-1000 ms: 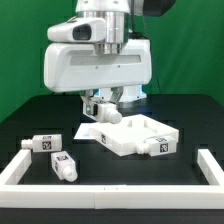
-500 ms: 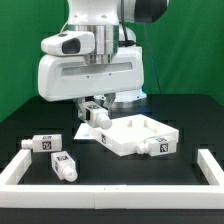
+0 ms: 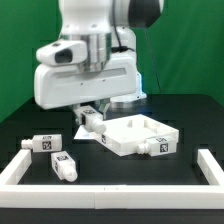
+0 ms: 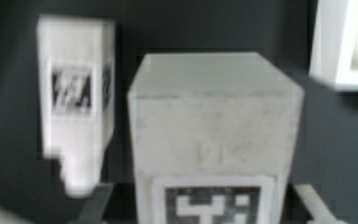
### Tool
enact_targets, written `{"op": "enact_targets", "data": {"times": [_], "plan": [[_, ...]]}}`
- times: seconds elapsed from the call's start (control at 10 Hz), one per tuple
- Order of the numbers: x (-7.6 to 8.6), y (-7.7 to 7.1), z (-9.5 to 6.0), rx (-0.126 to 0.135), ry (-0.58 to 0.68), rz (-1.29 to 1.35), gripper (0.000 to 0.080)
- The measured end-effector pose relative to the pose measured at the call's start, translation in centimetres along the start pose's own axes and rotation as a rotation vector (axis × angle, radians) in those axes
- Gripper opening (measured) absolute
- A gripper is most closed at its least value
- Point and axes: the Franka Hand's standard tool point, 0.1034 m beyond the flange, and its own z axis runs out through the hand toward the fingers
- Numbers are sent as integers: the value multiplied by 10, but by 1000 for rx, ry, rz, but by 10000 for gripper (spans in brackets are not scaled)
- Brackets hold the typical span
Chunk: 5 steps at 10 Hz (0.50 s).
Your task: Assemble one leg
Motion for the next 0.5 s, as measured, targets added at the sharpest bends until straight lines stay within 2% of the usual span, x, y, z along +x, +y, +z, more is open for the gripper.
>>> {"op": "enact_targets", "data": {"times": [0.1, 0.3, 0.4, 0.5], "plan": [[-11, 1, 11, 4, -8, -5, 284], [-34, -1, 38, 32, -37, 6, 284], [-36, -4, 46, 36, -46, 5, 284], [-35, -3, 48, 35, -46, 3, 284]]}}
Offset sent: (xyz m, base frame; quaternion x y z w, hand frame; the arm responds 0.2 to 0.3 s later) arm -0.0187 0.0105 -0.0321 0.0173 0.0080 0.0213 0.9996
